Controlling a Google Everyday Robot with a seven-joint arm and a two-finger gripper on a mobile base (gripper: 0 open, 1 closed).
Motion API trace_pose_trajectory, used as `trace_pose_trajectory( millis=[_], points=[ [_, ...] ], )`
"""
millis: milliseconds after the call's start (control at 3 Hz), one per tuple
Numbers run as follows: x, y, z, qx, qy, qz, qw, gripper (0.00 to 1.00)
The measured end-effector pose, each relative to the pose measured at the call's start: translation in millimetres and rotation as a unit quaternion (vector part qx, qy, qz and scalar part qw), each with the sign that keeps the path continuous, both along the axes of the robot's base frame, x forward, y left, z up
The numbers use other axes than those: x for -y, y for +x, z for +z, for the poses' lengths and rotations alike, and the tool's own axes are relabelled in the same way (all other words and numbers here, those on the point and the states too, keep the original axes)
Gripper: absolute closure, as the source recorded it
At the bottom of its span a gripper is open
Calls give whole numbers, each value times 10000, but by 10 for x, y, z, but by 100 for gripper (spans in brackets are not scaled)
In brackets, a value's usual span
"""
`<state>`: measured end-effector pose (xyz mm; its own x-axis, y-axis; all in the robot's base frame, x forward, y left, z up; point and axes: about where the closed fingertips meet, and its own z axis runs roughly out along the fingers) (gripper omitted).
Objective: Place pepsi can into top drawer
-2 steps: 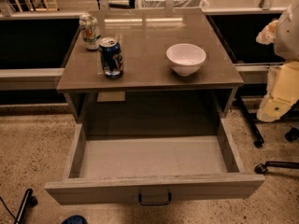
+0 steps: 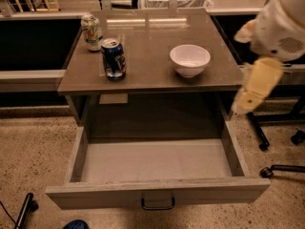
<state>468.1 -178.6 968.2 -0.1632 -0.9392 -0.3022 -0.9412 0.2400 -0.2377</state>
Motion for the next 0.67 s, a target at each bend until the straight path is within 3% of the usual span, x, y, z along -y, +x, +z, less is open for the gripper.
trace_pose_trajectory(
  millis=[333, 667],
  points=[
    [-797, 589, -189, 115, 756, 614, 9952, 0],
    [-1419, 1067, -524, 106, 1571, 841, 9839, 0]
  ],
)
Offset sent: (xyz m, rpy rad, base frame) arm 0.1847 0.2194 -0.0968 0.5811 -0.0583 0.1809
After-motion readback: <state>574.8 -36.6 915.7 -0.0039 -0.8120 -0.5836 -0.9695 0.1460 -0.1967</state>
